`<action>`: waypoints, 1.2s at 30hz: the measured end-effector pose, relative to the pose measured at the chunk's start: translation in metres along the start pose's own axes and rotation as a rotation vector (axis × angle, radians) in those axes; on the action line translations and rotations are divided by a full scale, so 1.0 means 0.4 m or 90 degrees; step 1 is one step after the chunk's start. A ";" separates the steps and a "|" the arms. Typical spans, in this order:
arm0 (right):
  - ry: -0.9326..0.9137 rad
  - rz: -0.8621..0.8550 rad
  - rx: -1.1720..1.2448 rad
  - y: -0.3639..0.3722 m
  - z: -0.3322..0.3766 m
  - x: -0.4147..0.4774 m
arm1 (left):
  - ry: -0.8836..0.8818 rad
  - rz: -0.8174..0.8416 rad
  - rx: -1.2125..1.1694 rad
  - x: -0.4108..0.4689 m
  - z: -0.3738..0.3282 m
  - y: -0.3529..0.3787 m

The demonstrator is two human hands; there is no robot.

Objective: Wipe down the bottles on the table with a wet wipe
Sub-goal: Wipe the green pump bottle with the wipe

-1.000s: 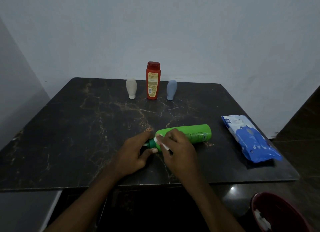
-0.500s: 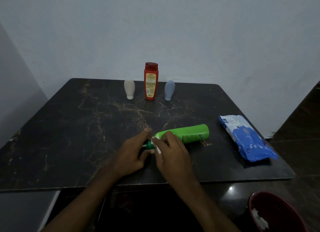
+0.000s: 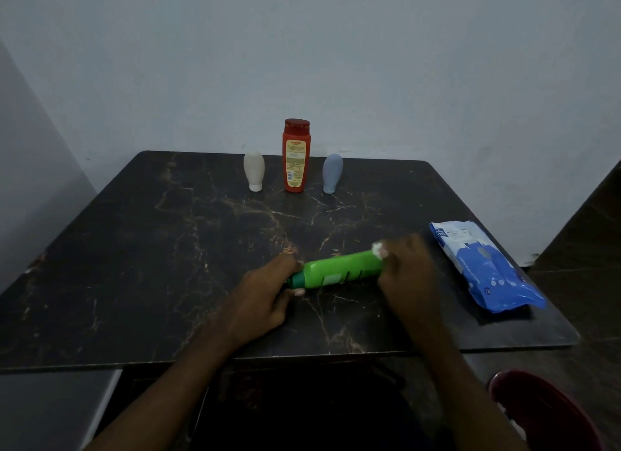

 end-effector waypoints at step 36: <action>0.006 -0.081 0.221 0.044 0.110 -0.086 | -0.014 -0.035 -0.002 -0.001 0.014 -0.007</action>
Point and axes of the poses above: each hand's wrist, its own x-axis towards the middle knuckle, its own y-axis out of the palm, z = x × y, the point moved 10 cm from there along x, towards the middle knuckle, and after that the axes turned 7 degrees about x, right-handed, at the moved point
